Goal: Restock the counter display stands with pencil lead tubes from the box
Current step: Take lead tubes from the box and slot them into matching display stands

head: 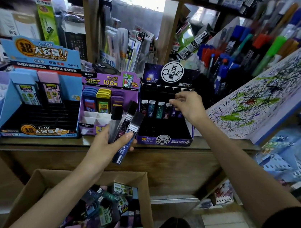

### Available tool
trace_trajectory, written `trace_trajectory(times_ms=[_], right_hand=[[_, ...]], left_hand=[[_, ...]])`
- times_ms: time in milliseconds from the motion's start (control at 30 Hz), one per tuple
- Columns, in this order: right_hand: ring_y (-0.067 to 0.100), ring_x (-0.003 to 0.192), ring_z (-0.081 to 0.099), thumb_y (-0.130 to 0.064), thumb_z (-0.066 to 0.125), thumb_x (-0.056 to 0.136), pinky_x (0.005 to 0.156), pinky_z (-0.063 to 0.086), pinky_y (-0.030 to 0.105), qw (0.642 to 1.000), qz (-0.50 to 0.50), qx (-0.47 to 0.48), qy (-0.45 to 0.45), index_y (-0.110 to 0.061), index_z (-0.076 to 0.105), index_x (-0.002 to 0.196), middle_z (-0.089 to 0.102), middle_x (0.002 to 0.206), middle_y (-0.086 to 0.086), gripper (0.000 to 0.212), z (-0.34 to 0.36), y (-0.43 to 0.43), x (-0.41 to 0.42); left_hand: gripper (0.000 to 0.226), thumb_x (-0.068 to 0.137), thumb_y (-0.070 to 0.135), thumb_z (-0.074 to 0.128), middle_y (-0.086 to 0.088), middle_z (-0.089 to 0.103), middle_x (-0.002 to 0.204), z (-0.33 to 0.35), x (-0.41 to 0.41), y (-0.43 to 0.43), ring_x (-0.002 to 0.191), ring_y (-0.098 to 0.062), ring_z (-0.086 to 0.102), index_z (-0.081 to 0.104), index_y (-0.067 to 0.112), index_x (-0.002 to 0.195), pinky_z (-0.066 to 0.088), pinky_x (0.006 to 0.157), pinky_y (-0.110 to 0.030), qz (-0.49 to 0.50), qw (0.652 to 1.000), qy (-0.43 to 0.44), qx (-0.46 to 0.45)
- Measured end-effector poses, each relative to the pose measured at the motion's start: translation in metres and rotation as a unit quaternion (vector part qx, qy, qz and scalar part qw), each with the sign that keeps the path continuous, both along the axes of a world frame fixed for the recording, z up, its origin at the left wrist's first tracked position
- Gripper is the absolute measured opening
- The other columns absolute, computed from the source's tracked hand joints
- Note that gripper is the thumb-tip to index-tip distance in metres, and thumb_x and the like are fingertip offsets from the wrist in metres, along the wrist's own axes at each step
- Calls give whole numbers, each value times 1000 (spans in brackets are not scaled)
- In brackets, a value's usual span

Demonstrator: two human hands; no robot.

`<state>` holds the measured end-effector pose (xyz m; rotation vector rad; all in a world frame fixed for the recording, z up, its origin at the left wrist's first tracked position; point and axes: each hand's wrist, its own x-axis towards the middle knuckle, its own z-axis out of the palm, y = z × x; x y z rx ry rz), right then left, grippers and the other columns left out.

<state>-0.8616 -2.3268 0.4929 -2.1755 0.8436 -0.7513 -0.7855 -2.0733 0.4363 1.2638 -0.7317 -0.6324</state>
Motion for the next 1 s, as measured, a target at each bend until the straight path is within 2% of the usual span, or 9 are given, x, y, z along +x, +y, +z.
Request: trace_trajectory(times_ms=[133, 233, 300, 400, 467, 567, 733, 867, 1000], right_hand=[[22, 73, 63, -25, 64, 88, 74, 54, 35, 983, -33, -115, 141, -1, 68, 92, 69, 84, 14, 25, 5, 11, -6], [17, 74, 62, -30, 57, 93, 69, 51, 27, 978, -56, -171, 103, -7, 66, 96, 67, 81, 5, 25, 2, 36, -18], [6, 71, 61, -35, 52, 94, 66, 48, 15, 994, -18, -104, 14, -13, 66, 97, 65, 77, -6, 26, -2, 63, -26], [2, 79, 65, -41, 52, 92, 69, 53, 19, 990, 103, 76, -67, -25, 63, 94, 67, 87, -9, 20, -7, 100, -34], [0, 80, 64, -32, 57, 91, 65, 51, 15, 975, 138, 149, -90, -21, 63, 98, 66, 91, -6, 14, -10, 114, -34], [5, 80, 62, -20, 59, 91, 64, 50, 16, 970, 138, 173, -99, -13, 63, 99, 66, 89, -1, 11, -11, 124, -31], [12, 75, 63, -10, 58, 90, 63, 53, 22, 956, 143, 219, -137, -15, 62, 87, 67, 83, 1, 7, 8, 104, -40], [10, 72, 63, -9, 58, 90, 60, 53, 21, 974, 64, 129, -176, -20, 62, 84, 68, 77, -4, 13, 36, 60, -57], [21, 79, 63, -13, 60, 91, 73, 55, 35, 994, 9, 9, -106, -21, 55, 94, 65, 84, 5, 10, 39, 23, -56]], left_hand=[[33, 75, 31, 63, 0, 73, 86, 1, -4, -1, 78, -13, 70, 59, 20, 106, 53, 63, -17, 0, 1000, 10, -16], [31, 76, 32, 62, -2, 73, 84, 4, -5, -2, 74, -14, 69, 59, 21, 105, 53, 62, -17, -8, 1000, 9, -19], [33, 75, 32, 63, -3, 73, 85, 5, -7, -4, 73, -13, 69, 59, 20, 105, 52, 61, -17, -12, 1000, 13, -23], [35, 75, 29, 63, -1, 72, 85, 5, -10, -10, 73, -11, 69, 59, 18, 108, 52, 61, -17, -16, 999, 17, -28], [35, 76, 28, 63, 5, 72, 85, 5, -11, -14, 75, -10, 69, 58, 19, 109, 53, 61, -17, -23, 999, 9, -27], [31, 78, 30, 62, 7, 73, 85, 3, -13, -17, 72, -10, 69, 59, 22, 108, 53, 60, -17, -30, 999, 8, -23], [27, 83, 40, 53, 11, 73, 87, -1, -11, -16, 78, -4, 68, 61, 25, 104, 52, 59, -16, 0, 1000, -13, 8], [12, 92, 24, 51, 5, 69, 72, -1, -4, -14, 62, -6, 62, 58, 15, 98, 47, 49, -19, -2, 1000, -9, 22], [14, 92, 24, 52, 8, 66, 67, -4, -2, -10, 57, -4, 56, 58, 11, 93, 45, 49, -18, -7, 1000, -11, 26]])
